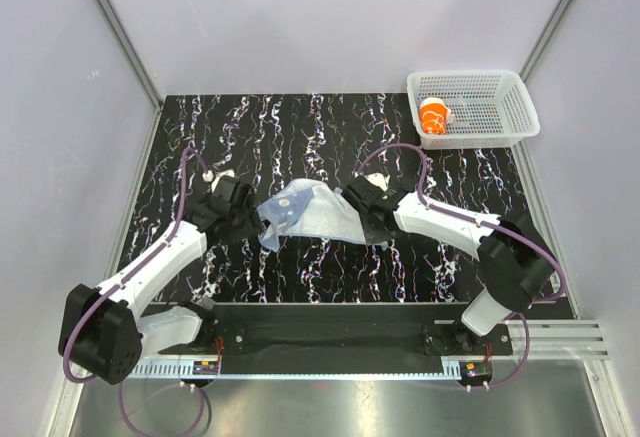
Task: Roll the towels
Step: Flatten the towel
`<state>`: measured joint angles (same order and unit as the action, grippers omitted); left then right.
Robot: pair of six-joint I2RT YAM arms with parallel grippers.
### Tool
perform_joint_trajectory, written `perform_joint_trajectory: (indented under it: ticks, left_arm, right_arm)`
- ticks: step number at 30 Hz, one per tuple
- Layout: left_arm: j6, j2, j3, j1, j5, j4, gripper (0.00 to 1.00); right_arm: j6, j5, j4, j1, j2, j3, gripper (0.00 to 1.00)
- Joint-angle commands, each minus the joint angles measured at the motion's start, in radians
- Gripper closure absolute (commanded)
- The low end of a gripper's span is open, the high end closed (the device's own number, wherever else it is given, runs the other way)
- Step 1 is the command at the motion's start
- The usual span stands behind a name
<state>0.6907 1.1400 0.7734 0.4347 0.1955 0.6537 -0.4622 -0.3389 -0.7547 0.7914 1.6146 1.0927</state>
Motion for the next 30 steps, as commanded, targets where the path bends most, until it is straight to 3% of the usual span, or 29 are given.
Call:
perform_joint_trajectory:
  ticks: [1, 4, 8, 11, 17, 21, 30]
  left_arm:
    - [0.013, -0.049, -0.016, -0.011, -0.018, -0.011, 0.36]
    - [0.018, -0.080, -0.031, -0.011, -0.027, -0.006, 0.34]
    - [0.023, -0.126, -0.078, -0.008, -0.090, -0.048, 0.35]
    - [0.039, -0.151, -0.118, 0.038, -0.111, -0.095, 0.39]
    - [0.075, -0.122, -0.128, 0.199, -0.016, -0.123, 0.39]
    - [0.078, -0.039, -0.106, 0.281, 0.051, -0.140, 0.36]
    - [0.067, 0.182, -0.028, 0.340, 0.136, -0.158, 0.36]
  right_arm:
    - [-0.013, -0.042, -0.032, -0.003, -0.051, -0.030, 0.52]
    - [-0.024, -0.026, -0.032, -0.003, -0.070, -0.039, 0.36]
    - [-0.036, -0.014, -0.032, -0.003, -0.081, -0.043, 0.33]
    - [-0.041, -0.009, -0.026, -0.003, -0.088, -0.048, 0.32]
    - [-0.058, -0.002, -0.020, -0.003, -0.091, -0.054, 0.31]
    - [-0.061, 0.014, -0.012, -0.003, -0.099, -0.060, 0.30]
    - [-0.067, 0.015, -0.014, -0.001, -0.113, -0.085, 0.30]
